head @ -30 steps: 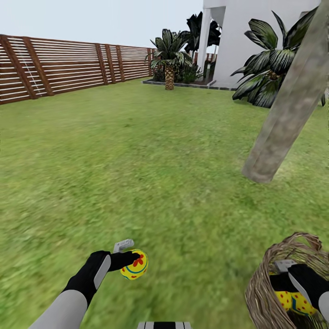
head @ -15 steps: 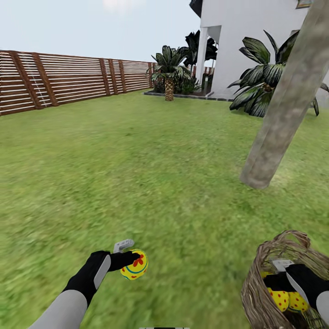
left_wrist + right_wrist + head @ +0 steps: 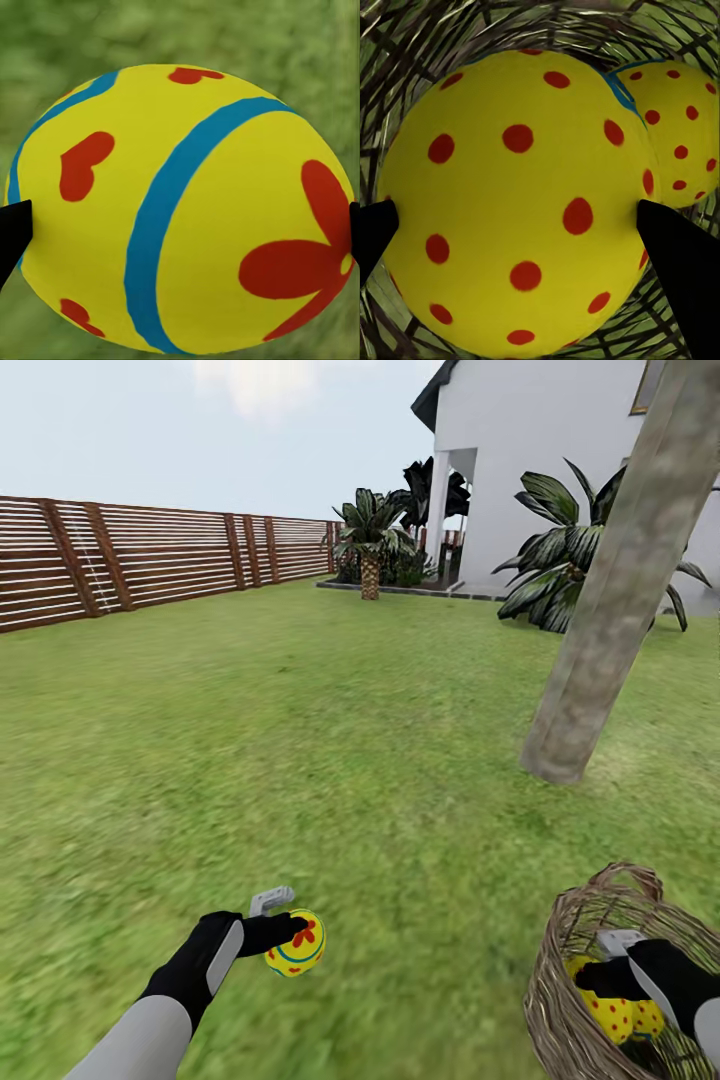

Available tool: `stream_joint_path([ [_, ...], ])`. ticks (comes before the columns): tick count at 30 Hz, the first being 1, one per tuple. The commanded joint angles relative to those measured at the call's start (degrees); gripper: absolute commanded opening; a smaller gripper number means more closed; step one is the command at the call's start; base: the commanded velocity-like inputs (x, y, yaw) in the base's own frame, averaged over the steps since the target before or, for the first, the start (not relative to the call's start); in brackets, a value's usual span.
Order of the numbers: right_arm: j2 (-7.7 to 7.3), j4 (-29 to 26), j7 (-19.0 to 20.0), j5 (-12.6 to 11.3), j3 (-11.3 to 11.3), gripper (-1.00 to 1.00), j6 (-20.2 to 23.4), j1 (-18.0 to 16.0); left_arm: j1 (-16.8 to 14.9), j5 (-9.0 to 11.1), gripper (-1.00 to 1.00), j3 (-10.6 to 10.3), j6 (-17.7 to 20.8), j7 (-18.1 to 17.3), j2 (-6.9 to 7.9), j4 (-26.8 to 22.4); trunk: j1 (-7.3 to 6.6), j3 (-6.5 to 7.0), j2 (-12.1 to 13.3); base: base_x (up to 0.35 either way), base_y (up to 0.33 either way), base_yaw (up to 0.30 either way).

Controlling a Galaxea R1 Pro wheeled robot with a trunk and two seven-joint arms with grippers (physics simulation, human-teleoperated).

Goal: Take the three Easter eggs out of the wicker basket on the lawn in the garden, then place them on the lawn next to a single tree (choose any tree) so that all three eggs are next to the same tree and none are left in the basket.

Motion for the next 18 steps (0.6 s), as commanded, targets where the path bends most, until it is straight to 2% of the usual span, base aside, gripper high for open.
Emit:
stream_joint_path([
  [1, -0.17, 0.52, 0.10, -0.75, 0.41, -1.00, 0.24, -0.02, -0.02, 0.03, -1.00, 0.39, 0.42, -0.20, -0.11, -0.07, -0.01, -0.05, -0.02, 0.000, 0.000, 0.000],
  [10, -0.09, 2.45, -0.06, -0.84, 0.40, -1.00, -0.44, -0.02, -0.02, -0.05, -1.00, 0.38, 0.41, -0.20, -0.62, 0.54, -0.01, -0.05, -0.02, -0.003, 0.000, 0.000],
  [15, -0.07, 2.41, -0.10, -0.84, 0.40, -1.00, -0.42, -0.02, -0.02, -0.05, -1.00, 0.38, 0.38, -0.20, -0.75, 0.63, -0.01, -0.05, -0.02, -0.275, 0.058, 0.000],
  [18, 0.02, 2.41, -0.16, -0.84, 0.40, -1.00, -0.42, -0.02, -0.02, -0.04, -1.00, 0.44, 0.40, -0.20, -0.71, 0.61, -0.09, 0.61, 0.02, -0.252, 0.065, 0.000],
])
